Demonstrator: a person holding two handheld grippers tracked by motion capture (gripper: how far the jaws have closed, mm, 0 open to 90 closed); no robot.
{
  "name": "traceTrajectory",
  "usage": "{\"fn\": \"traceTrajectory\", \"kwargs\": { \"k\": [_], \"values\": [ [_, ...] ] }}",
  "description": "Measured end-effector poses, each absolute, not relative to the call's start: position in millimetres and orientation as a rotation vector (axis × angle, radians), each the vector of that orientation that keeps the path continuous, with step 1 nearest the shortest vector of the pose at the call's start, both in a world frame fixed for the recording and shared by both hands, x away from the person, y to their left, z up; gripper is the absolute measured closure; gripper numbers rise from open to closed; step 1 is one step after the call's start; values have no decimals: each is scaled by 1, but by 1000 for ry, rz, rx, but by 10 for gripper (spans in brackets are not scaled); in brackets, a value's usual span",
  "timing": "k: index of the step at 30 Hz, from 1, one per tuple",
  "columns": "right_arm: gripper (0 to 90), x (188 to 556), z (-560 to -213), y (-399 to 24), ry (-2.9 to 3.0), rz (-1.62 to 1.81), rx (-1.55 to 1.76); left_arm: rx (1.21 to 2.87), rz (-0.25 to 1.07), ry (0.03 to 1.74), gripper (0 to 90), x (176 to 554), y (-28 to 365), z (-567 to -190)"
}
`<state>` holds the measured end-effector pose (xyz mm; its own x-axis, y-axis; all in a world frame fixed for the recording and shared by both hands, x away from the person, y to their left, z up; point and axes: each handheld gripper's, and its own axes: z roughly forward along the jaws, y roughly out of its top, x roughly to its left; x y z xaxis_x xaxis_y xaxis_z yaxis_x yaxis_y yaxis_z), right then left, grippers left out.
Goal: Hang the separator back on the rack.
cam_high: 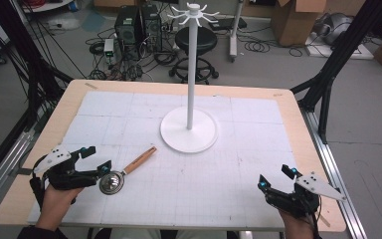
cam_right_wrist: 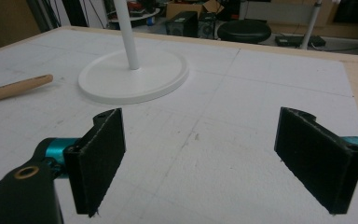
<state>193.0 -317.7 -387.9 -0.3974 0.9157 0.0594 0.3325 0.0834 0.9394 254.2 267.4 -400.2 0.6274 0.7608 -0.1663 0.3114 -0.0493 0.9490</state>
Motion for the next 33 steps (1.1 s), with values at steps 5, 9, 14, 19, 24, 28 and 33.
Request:
{"fn": "traceTrajectory", "kwargs": {
  "k": [5,9,14,19,24,28,33],
  "values": [
    [149,192,-387,-319,1785,1325,1243,1641,432,901,172,256,265,-400],
    [149,194,-388,-317,1800,1326,1233,1620,433,913,165,264,261,-397],
    [149,193,-389,-318,1803,1330,1244,1709,390,880,192,283,243,-395],
    [149,195,-389,-319,1800,1333,1251,1851,354,837,223,302,215,-400],
    [149,195,-391,-318,1819,1336,1255,1921,351,828,233,317,196,-402],
    [149,195,-391,-318,1817,1343,1257,1991,336,842,272,328,184,-404],
    [149,195,-391,-318,1825,1345,1259,2057,298,906,272,339,176,-417]
  ]
}}
